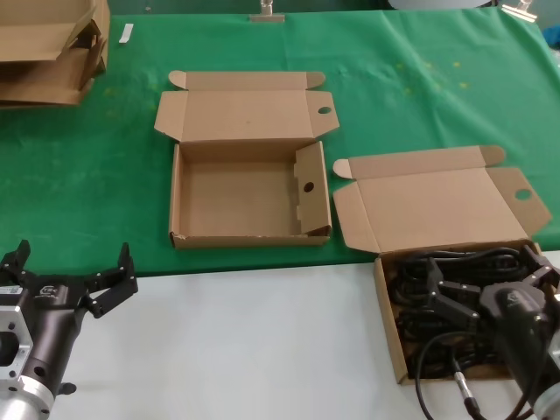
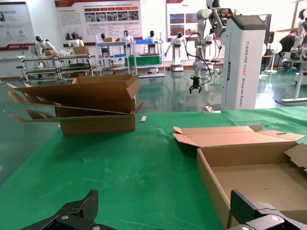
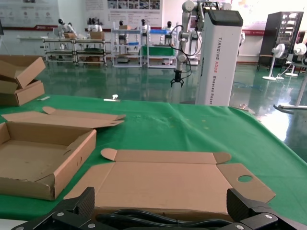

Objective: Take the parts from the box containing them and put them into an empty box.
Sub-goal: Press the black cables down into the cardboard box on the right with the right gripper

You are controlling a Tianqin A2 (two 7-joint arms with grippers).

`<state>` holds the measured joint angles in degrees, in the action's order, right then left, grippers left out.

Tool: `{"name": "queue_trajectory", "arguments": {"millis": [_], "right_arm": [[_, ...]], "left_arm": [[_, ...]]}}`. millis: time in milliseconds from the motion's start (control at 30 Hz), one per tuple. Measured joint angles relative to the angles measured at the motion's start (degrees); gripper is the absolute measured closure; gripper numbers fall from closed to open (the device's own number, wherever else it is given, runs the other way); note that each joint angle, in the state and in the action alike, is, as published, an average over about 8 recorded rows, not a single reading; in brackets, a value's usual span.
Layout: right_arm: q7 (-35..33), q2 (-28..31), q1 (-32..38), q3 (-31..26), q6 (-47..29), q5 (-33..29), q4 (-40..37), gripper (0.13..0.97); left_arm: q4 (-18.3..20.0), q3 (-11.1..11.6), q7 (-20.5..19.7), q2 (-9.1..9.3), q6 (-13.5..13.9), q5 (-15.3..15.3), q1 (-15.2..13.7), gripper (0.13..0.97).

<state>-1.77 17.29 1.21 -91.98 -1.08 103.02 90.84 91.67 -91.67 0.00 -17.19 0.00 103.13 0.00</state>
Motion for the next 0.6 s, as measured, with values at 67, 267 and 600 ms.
{"name": "queue_trajectory", "arguments": {"millis": [67, 267, 600], "right_arm": [[0.0, 0.0, 0.0, 0.0, 0.0, 0.0, 0.0, 0.129], [0.0, 0.0, 0.0, 0.0, 0.0, 0.0, 0.0, 0.129], [0.0, 0.0, 0.0, 0.0, 0.0, 0.0, 0.0, 0.129]], "left_arm": [[0.0, 0.0, 0.0, 0.0, 0.0, 0.0, 0.0, 0.132], [0.0, 0.0, 0.0, 0.0, 0.0, 0.0, 0.0, 0.132], [0.0, 0.0, 0.0, 0.0, 0.0, 0.0, 0.0, 0.132]]}}
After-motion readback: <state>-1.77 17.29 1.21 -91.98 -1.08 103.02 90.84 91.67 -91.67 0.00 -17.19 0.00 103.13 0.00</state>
